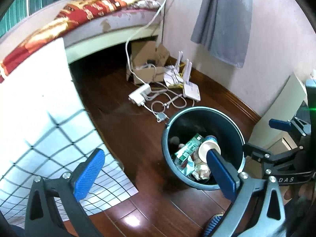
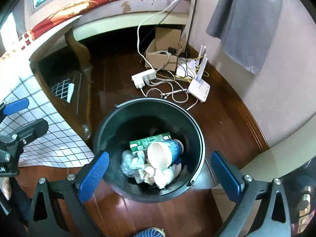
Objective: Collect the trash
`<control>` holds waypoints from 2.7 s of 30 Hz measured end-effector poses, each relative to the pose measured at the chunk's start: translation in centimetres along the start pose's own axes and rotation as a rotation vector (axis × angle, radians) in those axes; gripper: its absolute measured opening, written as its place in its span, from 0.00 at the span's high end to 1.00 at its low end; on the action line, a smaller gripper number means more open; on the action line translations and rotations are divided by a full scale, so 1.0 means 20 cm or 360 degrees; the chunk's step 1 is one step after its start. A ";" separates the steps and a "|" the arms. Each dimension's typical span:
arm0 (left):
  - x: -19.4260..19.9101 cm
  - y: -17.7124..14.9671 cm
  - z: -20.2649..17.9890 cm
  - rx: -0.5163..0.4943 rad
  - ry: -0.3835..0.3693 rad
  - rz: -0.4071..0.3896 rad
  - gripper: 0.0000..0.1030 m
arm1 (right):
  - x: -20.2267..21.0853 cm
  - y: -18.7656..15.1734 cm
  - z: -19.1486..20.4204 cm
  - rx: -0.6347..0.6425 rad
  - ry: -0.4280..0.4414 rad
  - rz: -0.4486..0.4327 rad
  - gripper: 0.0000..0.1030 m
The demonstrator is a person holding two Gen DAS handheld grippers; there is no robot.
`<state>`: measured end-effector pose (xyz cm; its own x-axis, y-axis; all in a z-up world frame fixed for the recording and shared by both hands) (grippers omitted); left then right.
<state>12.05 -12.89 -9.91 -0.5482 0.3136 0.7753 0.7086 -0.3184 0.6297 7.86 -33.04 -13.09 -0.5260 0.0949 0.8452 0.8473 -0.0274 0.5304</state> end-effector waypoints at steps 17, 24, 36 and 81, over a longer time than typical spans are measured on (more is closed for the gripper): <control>0.46 0.06 0.09 0.0088 0.0053 -0.0232 0.00 | 0.57 0.12 0.21 0.0024 0.0022 -0.0238 0.00; 0.72 0.01 0.09 0.0074 0.0104 -0.0365 0.00 | 0.86 0.12 0.29 0.0053 -0.0025 -0.0373 0.00; 0.97 -0.04 0.12 0.0141 0.0185 -0.0500 0.00 | 1.18 0.08 0.33 0.0051 -0.0022 -0.0538 0.00; 1.04 -0.04 0.12 0.0109 0.0200 -0.0538 0.00 | 1.24 0.07 0.33 0.0030 -0.0045 -0.0565 0.00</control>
<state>1.15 -3.95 5.57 -0.8037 0.2773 0.5265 0.5038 -0.1538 0.8500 -3.46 -24.25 8.12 -0.7859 0.1225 0.6060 0.6133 0.0304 0.7892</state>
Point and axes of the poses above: each gripper's, at about its wrist camera, not at the fingertips, and x roughly against the way its jaws point, z to its left, y to its top, the point moved 5 cm from there along -x, roughly the way its jaws point, and after that the axes turned 2 degrees about -y, right-handed, at the moved point
